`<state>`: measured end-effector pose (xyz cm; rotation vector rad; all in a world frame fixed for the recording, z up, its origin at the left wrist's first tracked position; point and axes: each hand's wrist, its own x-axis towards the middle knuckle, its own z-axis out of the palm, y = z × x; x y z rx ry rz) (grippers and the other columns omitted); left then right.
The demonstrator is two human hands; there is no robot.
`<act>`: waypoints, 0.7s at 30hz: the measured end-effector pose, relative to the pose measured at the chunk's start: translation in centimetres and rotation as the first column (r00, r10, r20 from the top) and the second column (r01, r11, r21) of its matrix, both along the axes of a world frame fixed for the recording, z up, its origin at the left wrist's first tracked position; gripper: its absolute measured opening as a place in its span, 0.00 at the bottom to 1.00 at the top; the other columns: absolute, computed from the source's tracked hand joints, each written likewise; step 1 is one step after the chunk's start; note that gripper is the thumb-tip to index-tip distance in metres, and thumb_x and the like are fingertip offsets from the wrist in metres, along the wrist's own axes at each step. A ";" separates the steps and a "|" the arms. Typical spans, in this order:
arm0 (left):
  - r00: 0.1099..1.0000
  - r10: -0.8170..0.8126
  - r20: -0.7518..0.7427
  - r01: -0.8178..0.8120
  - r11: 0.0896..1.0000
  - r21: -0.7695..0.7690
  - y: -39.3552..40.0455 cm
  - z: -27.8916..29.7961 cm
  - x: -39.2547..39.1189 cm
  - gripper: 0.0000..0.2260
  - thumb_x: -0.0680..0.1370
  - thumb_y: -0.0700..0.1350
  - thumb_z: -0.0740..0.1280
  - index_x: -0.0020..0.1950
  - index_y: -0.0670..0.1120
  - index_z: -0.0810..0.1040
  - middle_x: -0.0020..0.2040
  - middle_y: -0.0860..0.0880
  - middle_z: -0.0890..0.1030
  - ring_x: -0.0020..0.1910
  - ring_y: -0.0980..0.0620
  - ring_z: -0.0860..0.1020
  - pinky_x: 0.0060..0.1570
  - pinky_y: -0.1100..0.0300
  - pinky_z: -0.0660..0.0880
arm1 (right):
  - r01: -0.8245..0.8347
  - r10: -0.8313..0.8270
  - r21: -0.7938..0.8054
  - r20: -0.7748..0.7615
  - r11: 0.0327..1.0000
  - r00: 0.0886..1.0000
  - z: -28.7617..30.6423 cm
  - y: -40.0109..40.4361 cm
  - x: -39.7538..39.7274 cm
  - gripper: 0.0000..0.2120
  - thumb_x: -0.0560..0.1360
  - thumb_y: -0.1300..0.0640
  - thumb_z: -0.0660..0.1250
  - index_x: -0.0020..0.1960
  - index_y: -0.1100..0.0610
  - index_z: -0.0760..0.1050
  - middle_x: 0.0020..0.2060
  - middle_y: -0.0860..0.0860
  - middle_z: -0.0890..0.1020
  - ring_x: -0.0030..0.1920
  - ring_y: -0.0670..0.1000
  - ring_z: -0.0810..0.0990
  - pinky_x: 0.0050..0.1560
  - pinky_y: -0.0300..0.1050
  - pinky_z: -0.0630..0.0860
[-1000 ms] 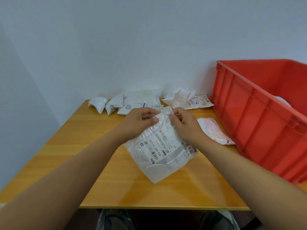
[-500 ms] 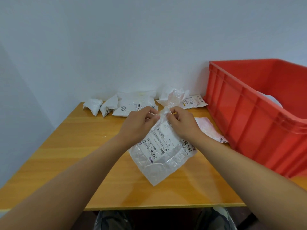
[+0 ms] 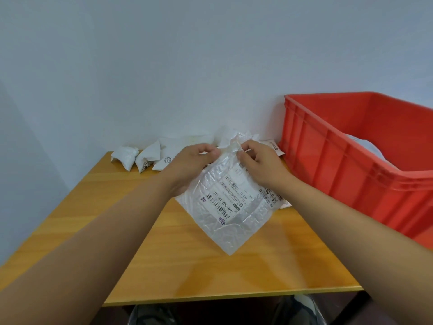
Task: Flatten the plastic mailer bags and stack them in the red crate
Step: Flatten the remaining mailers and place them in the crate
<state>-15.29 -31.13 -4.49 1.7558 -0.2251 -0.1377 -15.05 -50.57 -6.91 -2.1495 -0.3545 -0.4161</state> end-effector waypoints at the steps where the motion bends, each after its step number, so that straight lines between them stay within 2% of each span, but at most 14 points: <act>1: 0.996 -0.060 -0.067 0.055 0.996 -0.063 0.1 0.3 0.1 0.06 0.81 0.45 0.66 0.49 0.47 0.83 0.45 0.50 0.85 0.44 0.52 0.81 0.45 0.58 0.78 | -0.008 0.008 -0.014 0.006 1.000 1.000 0.2 -0.1 -0.1 0.07 0.82 0.56 0.62 0.46 0.56 0.75 0.27 0.50 0.74 0.22 0.43 0.67 0.27 0.34 0.60; 4: 0.954 -0.208 -0.214 0.155 0.959 -0.237 0.5 0.8 0.0 0.07 0.79 0.41 0.66 0.47 0.43 0.84 0.43 0.46 0.84 0.40 0.51 0.82 0.43 0.57 0.81 | -0.022 0.023 -0.027 0.019 0.999 1.000 0.6 -0.3 -0.4 0.07 0.82 0.56 0.63 0.47 0.57 0.76 0.26 0.49 0.73 0.22 0.43 0.66 0.27 0.34 0.61; 7: 0.951 -0.235 -0.201 0.194 0.960 -0.203 0.6 1.1 0.0 0.03 0.74 0.41 0.71 0.46 0.42 0.82 0.41 0.46 0.83 0.39 0.50 0.81 0.42 0.57 0.81 | -0.027 0.028 -0.033 0.010 0.999 1.000 0.7 -0.3 -0.3 0.07 0.82 0.56 0.63 0.45 0.52 0.74 0.24 0.44 0.71 0.22 0.43 0.66 0.27 0.34 0.60; 9: 0.978 -0.181 -0.108 0.170 0.980 -0.103 0.6 1.1 -0.2 0.04 0.73 0.41 0.73 0.47 0.42 0.83 0.41 0.46 0.84 0.40 0.50 0.81 0.43 0.58 0.80 | -0.023 0.023 -0.030 0.018 0.999 1.000 0.8 -0.1 -0.2 0.09 0.81 0.57 0.63 0.42 0.49 0.72 0.21 0.43 0.71 0.22 0.43 0.67 0.27 0.34 0.60; 11: 0.993 -0.093 0.068 0.088 0.993 0.075 0.5 1.1 -0.4 0.05 0.75 0.41 0.73 0.50 0.45 0.84 0.42 0.48 0.86 0.42 0.50 0.84 0.47 0.59 0.79 | -0.024 0.024 -0.012 0.012 1.000 1.000 0.7 0.1 -0.1 0.09 0.81 0.57 0.63 0.42 0.50 0.73 0.21 0.43 0.71 0.22 0.43 0.66 0.28 0.36 0.60; 13: 0.966 -0.066 0.251 0.003 0.970 0.245 0.4 1.0 -0.7 0.06 0.77 0.44 0.72 0.53 0.48 0.85 0.43 0.50 0.86 0.46 0.53 0.84 0.51 0.59 0.78 | -0.030 0.030 0.007 0.003 1.000 1.000 0.7 0.5 0.0 0.07 0.81 0.57 0.63 0.45 0.54 0.76 0.24 0.46 0.73 0.22 0.43 0.66 0.29 0.40 0.61; 15: 0.918 -0.084 0.387 -0.078 0.920 0.383 0.2 1.0 -0.9 0.06 0.79 0.47 0.69 0.51 0.49 0.85 0.43 0.52 0.86 0.46 0.55 0.83 0.52 0.59 0.77 | -0.030 0.030 0.011 0.001 0.999 1.000 0.7 0.7 0.0 0.07 0.81 0.56 0.63 0.47 0.57 0.77 0.27 0.51 0.74 0.22 0.43 0.67 0.29 0.40 0.61; 18: 0.886 -0.106 0.452 -0.154 0.851 0.502 0.1 1.0 -0.7 0.11 0.80 0.51 0.66 0.49 0.46 0.84 0.42 0.48 0.85 0.44 0.50 0.81 0.47 0.53 0.75 | -0.034 0.034 0.003 0.010 0.999 0.999 0.7 1.1 0.0 0.08 0.81 0.56 0.63 0.47 0.58 0.76 0.28 0.52 0.75 0.23 0.43 0.66 0.29 0.40 0.63; 21: 0.845 -0.163 0.510 -0.226 0.756 0.615 -0.1 0.8 -0.5 0.13 0.83 0.49 0.61 0.49 0.43 0.80 0.39 0.48 0.80 0.38 0.51 0.76 0.38 0.55 0.68 | -0.046 0.046 0.003 0.001 0.999 0.999 0.8 1.4 -0.1 0.07 0.81 0.57 0.63 0.46 0.58 0.76 0.24 0.46 0.72 0.22 0.43 0.65 0.28 0.41 0.62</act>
